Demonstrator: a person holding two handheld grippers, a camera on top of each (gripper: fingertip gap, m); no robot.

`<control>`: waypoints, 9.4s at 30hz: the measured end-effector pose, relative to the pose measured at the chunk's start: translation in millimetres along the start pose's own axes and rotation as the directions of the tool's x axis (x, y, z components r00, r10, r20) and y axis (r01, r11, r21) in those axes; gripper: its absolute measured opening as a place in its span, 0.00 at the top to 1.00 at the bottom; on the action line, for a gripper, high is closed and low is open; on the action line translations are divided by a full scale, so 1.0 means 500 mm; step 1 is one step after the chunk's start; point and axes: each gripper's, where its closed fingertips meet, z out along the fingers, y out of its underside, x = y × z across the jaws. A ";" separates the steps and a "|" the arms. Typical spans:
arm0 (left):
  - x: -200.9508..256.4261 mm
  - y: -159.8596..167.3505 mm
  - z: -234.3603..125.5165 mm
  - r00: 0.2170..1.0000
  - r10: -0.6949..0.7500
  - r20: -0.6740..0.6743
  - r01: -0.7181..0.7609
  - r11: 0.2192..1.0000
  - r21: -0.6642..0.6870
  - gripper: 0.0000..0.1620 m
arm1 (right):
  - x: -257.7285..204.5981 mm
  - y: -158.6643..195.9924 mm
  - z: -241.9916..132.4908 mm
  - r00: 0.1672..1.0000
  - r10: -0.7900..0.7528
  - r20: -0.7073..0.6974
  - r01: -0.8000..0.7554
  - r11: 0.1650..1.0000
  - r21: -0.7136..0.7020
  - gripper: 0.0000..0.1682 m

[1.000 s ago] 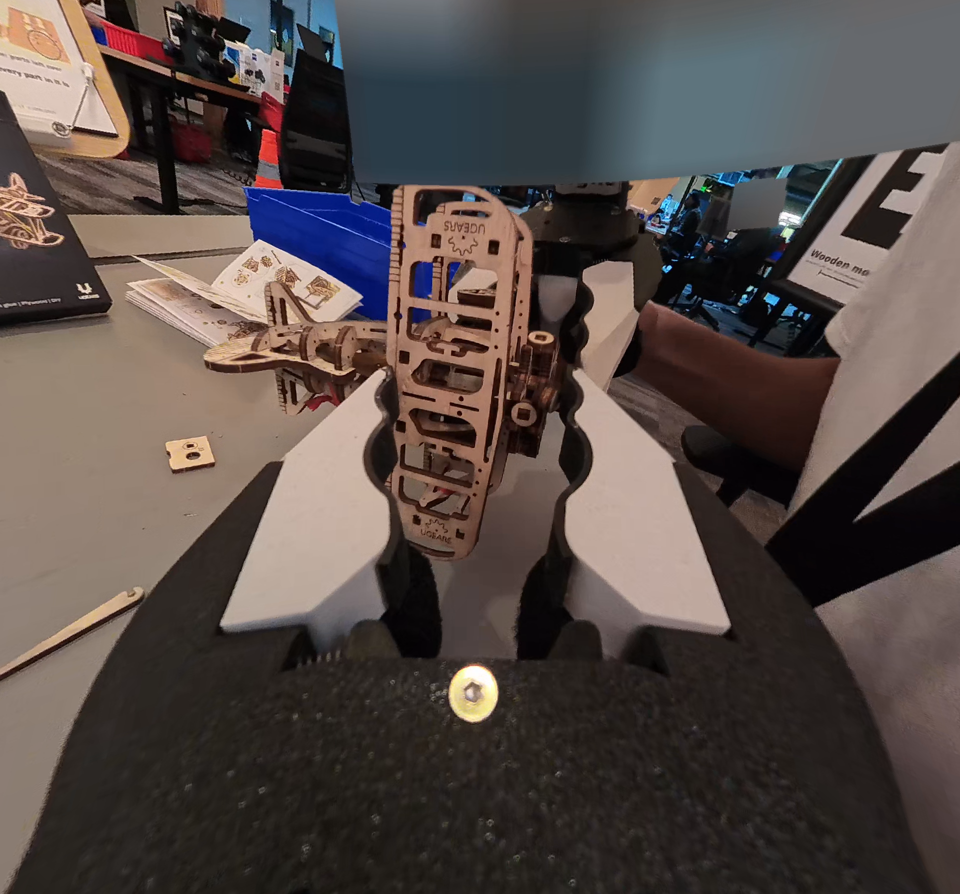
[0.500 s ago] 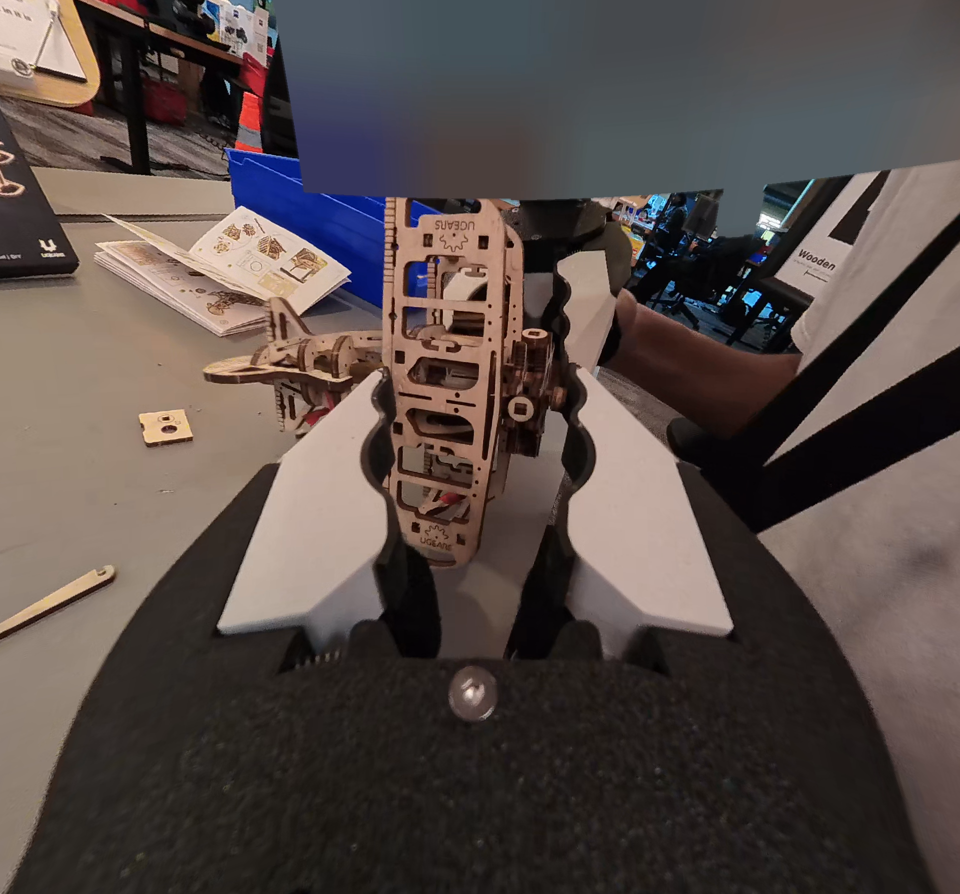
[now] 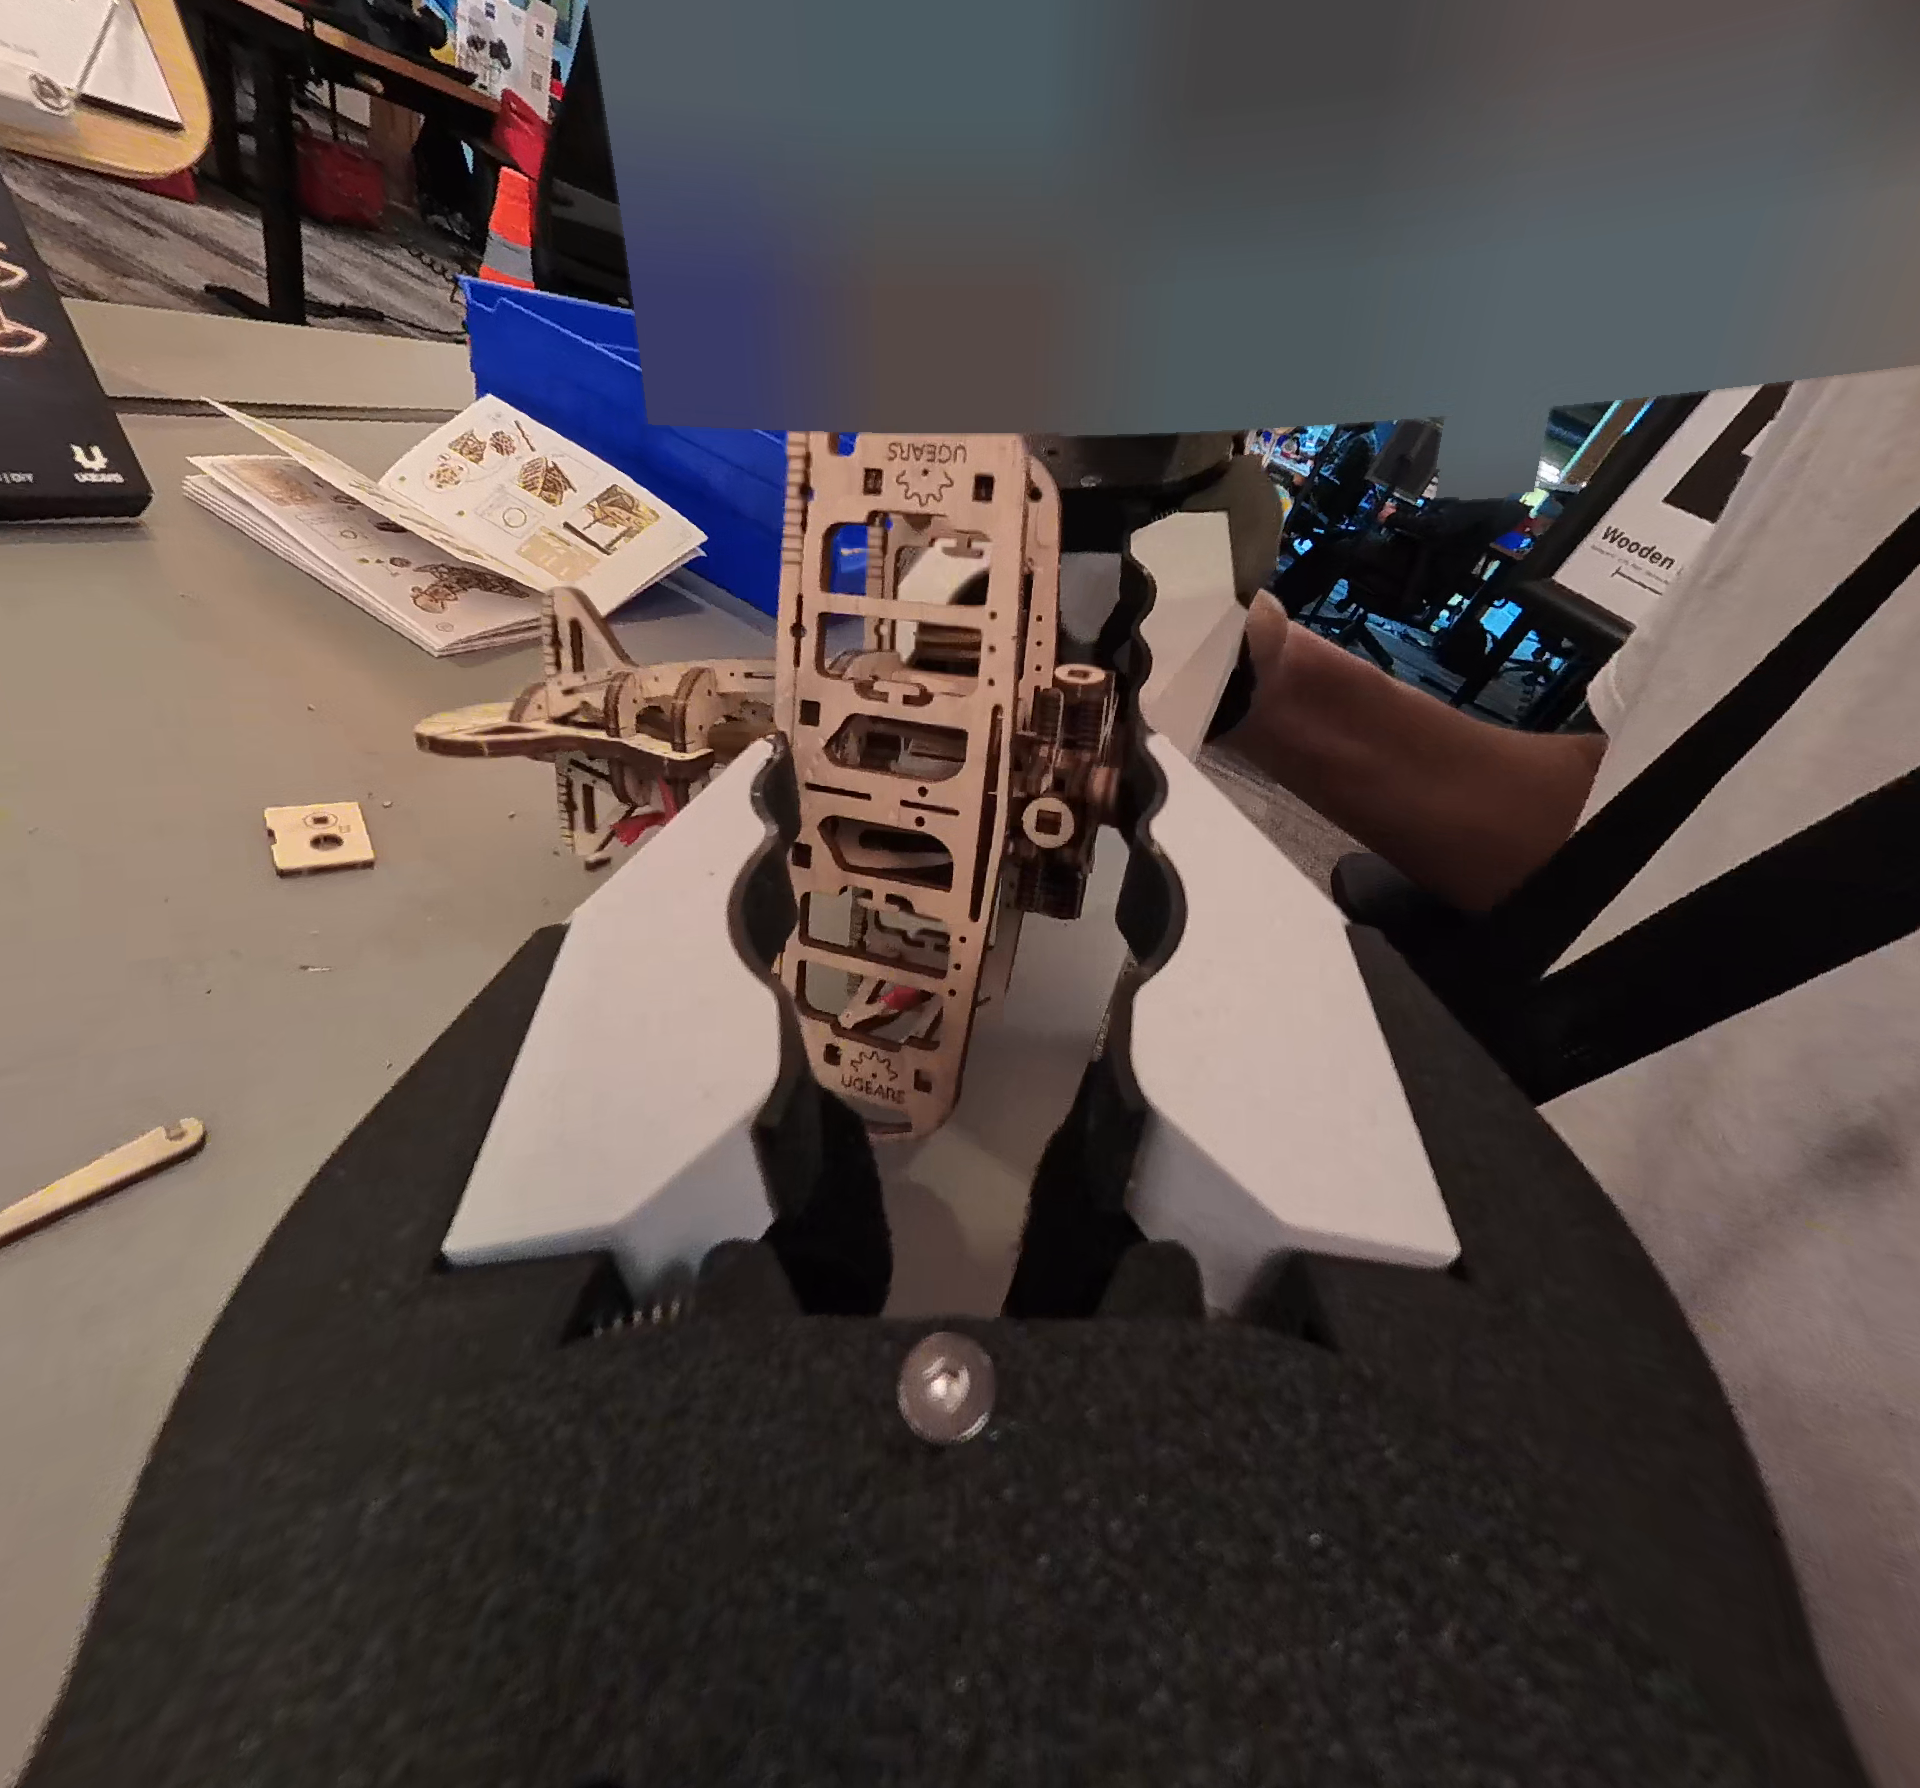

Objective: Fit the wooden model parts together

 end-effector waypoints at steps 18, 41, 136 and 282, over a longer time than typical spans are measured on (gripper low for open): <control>0.007 0.010 -0.004 0.998 0.021 -0.062 -0.024 0.999 -0.049 0.64 | -0.005 0.011 0.003 0.999 0.021 0.040 -0.021 1.000 0.001 0.66; -0.010 0.010 0.009 0.999 -0.038 -0.001 0.038 0.999 -0.032 0.64 | 0.016 0.003 0.000 0.999 0.048 0.020 -0.049 0.996 0.070 0.64; -0.139 0.077 0.028 0.959 0.164 0.232 -0.024 0.861 -0.508 0.64 | 0.085 0.003 -0.017 0.826 -0.007 -0.563 0.107 0.984 0.144 0.66; -0.488 0.020 0.108 0.985 -0.005 -0.170 -0.111 0.737 -0.667 0.72 | 0.509 -0.014 -0.110 0.630 0.151 -0.762 -0.075 0.988 0.134 0.91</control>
